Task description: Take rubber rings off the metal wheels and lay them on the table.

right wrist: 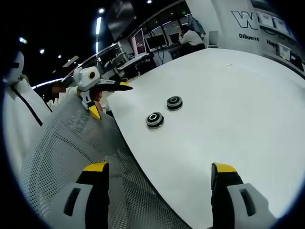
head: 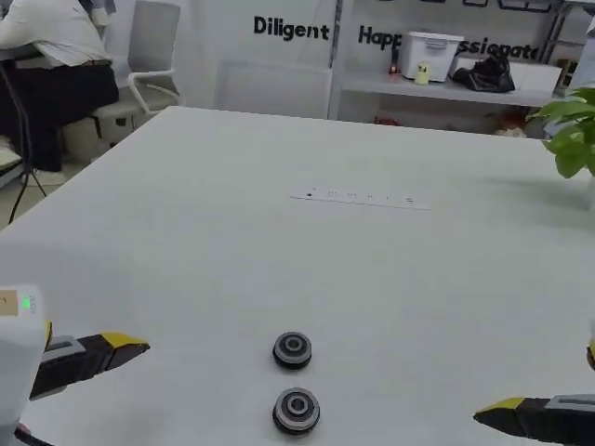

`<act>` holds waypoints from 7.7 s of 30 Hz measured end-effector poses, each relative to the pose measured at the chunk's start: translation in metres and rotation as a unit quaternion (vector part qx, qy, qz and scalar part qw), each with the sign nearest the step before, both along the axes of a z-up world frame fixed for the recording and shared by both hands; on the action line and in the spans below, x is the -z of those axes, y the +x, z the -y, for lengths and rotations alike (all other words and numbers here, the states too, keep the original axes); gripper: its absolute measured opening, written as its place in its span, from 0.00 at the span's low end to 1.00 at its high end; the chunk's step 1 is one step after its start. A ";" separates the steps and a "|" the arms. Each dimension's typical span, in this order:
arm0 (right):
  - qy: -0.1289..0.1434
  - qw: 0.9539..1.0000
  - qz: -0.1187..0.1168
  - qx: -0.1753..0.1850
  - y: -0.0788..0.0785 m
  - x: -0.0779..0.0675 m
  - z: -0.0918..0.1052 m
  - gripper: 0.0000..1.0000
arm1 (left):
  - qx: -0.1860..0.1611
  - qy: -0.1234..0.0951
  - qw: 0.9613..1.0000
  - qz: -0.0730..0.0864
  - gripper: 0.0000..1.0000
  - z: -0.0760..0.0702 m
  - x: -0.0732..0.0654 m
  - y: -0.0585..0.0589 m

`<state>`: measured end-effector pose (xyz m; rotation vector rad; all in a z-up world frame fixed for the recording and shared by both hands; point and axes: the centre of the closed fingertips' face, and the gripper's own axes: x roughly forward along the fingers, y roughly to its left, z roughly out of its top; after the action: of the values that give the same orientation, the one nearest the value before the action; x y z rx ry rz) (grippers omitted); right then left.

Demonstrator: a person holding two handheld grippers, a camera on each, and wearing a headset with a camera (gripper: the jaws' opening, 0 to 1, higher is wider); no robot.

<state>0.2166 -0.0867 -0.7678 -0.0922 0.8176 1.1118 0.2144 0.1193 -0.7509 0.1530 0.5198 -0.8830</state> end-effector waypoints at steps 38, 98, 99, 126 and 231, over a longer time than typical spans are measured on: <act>0.011 1.000 0.000 -0.021 0.013 -0.015 -0.001 0.86 | 0.056 0.014 0.998 0.014 1.00 0.007 -0.003 0.018; 0.047 0.982 0.098 -0.155 0.049 0.015 -0.104 0.33 | 0.170 -0.009 0.984 0.059 0.41 0.088 0.019 0.053; 0.046 0.982 0.099 -0.156 0.049 0.016 -0.105 0.33 | 0.170 -0.010 0.984 0.059 0.39 0.089 0.019 0.053; 0.014 0.975 0.119 -0.188 0.042 0.038 -0.116 0.24 | 0.183 0.007 0.982 0.048 0.15 0.095 0.040 0.049; 0.119 0.986 -0.103 -0.049 0.044 0.010 -0.120 0.00 | 0.181 0.013 0.981 0.066 0.15 0.099 0.039 0.045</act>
<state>0.2605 0.0335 -0.7773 0.1877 0.8647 1.3194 0.2597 0.0201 -0.7895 0.3366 0.3839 -1.2125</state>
